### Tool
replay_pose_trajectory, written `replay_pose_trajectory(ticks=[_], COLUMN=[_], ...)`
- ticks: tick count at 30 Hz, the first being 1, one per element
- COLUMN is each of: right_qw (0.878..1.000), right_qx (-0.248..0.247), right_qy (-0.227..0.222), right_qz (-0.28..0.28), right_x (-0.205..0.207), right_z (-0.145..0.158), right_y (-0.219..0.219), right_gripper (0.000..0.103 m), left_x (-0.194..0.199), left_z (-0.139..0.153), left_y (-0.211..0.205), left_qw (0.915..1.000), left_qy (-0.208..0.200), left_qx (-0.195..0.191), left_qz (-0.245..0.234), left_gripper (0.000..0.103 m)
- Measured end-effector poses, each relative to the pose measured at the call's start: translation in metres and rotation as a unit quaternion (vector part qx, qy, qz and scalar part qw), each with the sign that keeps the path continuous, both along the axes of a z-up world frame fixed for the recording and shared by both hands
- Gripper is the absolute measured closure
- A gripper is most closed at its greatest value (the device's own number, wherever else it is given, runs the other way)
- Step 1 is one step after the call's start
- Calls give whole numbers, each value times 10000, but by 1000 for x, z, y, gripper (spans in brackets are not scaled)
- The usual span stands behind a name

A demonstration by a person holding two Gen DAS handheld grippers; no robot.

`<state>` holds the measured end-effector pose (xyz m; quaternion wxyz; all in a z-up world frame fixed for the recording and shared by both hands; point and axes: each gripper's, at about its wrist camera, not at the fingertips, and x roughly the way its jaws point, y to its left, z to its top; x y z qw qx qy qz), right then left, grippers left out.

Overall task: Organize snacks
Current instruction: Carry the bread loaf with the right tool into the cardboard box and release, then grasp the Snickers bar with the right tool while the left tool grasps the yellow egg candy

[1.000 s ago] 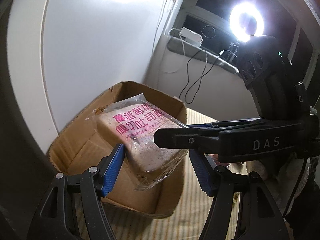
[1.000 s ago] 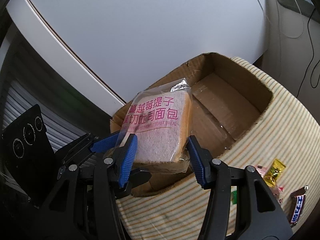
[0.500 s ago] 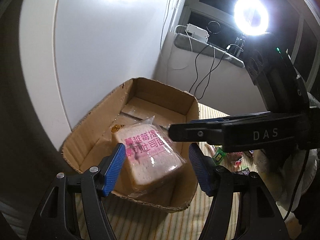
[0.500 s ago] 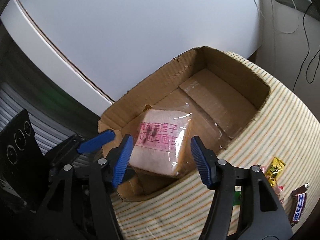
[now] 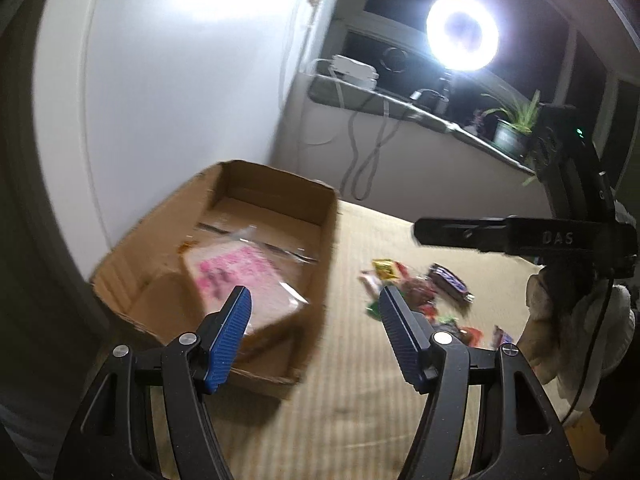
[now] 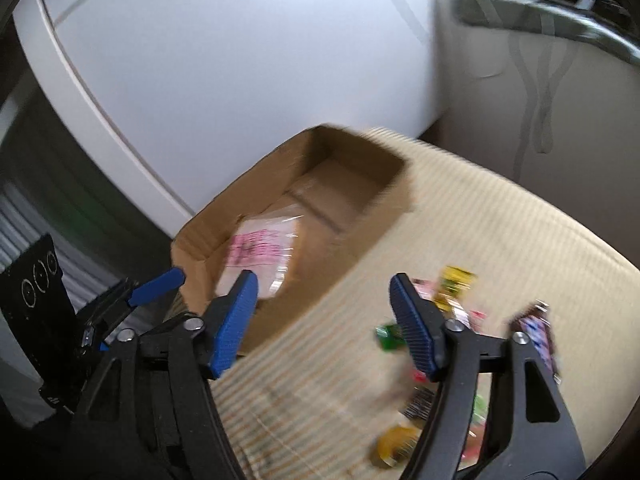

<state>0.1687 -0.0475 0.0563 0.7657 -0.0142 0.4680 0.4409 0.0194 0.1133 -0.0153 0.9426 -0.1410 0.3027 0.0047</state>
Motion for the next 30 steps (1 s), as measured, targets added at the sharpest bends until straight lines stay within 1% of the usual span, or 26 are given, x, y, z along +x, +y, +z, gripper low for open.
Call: replay_pose_trajectory(ticks=[2,4,8,11,13,16,19,23,30], right_qw=[9997,9988,9956,9910,9883,9875,9865,9858,9845], right_qx=[77,-15,-148,-351,-441,-441,-628,-946,-1294], right_qy=[-154,-307,-374,-545,-660,-641,-691,-783,-820], right_qz=[-166,-376,-842,-1168,-1305,-1367,-1348,-1142,-849], right_x=[-3,-5,-9,-18,-27,-40,-53,-66,-69], right_z=[4,6,6,3,0,-7,-17,-34,-56], right_y=[-24,-49,-99,-132,-152,-176,-182,-174,-154], right_gripper=[19,15,14,14,14,14,14,14,14], left_x=[0,-1,1,5,8,12,15,20,32], left_z=[0,-1,-6,-13,-19,-26,-33,-42,-52], left_y=[-12,-21,-43,-60,-71,-87,-99,-114,-125], left_qw=[9999,9996,9983,9965,9949,9924,9899,9865,9845], left_qy=[-3,2,58,155,230,322,402,540,693], left_qx=[14,21,-33,-76,-79,-94,-116,-53,21], left_qz=[-162,-288,-582,-817,-978,-1187,-1354,-1544,-1613], left_gripper=[37,37,37,37,37,37,37,37,38])
